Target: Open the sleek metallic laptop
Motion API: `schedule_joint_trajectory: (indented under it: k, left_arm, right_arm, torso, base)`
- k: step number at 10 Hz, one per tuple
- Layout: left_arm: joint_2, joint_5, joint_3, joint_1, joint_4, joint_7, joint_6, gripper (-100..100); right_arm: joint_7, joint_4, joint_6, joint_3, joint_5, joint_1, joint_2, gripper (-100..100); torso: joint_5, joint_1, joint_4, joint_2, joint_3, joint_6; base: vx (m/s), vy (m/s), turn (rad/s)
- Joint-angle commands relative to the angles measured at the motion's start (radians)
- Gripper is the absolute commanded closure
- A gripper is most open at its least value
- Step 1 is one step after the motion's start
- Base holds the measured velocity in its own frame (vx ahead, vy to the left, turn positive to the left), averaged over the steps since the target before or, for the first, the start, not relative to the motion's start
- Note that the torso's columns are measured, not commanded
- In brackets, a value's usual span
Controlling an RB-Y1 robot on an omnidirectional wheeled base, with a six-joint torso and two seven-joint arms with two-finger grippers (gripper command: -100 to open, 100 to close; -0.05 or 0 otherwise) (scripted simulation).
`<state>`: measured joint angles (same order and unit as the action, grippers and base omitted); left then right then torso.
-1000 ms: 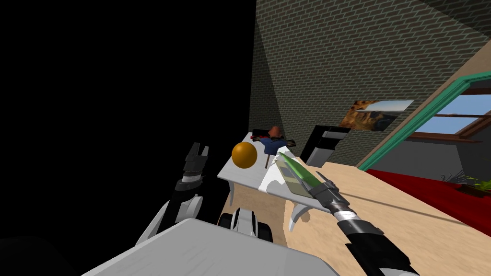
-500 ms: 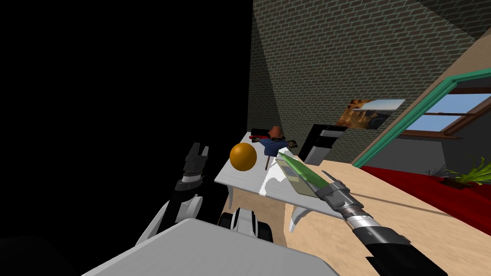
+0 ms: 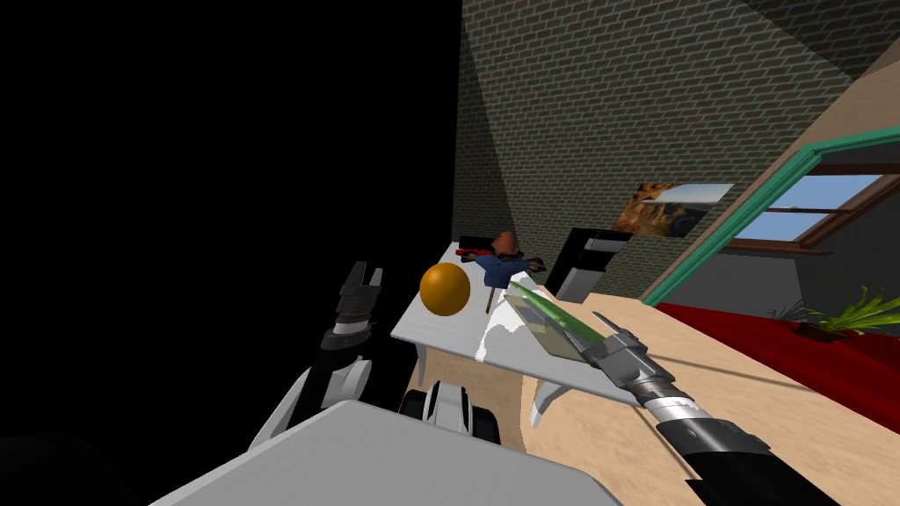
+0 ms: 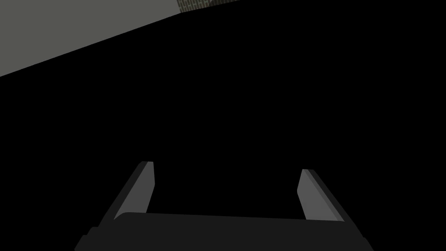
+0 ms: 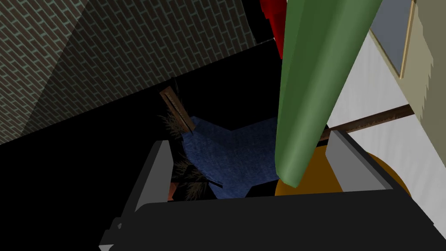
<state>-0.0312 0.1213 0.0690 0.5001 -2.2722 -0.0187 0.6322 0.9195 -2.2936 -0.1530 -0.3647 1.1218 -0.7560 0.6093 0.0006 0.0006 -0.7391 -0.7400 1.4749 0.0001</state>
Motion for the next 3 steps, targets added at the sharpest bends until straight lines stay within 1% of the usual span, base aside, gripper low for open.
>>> schedule_joint_trajectory:
  k: [1, 3]
  left_arm:
    - [0.0, 0.0, 0.0, 0.0, 0.0, 0.0, 0.0, 0]
    - [0.0, 0.0, 0.0, 0.0, 0.0, 0.0, 0.0, 0]
  right_arm:
    - [0.0, 0.0, 0.0, 0.0, 0.0, 0.0, 0.0, 0]
    - [0.0, 0.0, 0.0, 0.0, 0.0, 0.0, 0.0, 0]
  torso:
    - [0.0, 0.0, 0.001, 0.001, 0.001, 0.0]
    - [-0.001, -0.001, 0.001, 0.002, 0.001, 0.0]
  base:
    - [0.0, 0.0, 0.0]
    - [0.0, 0.0, 0.0]
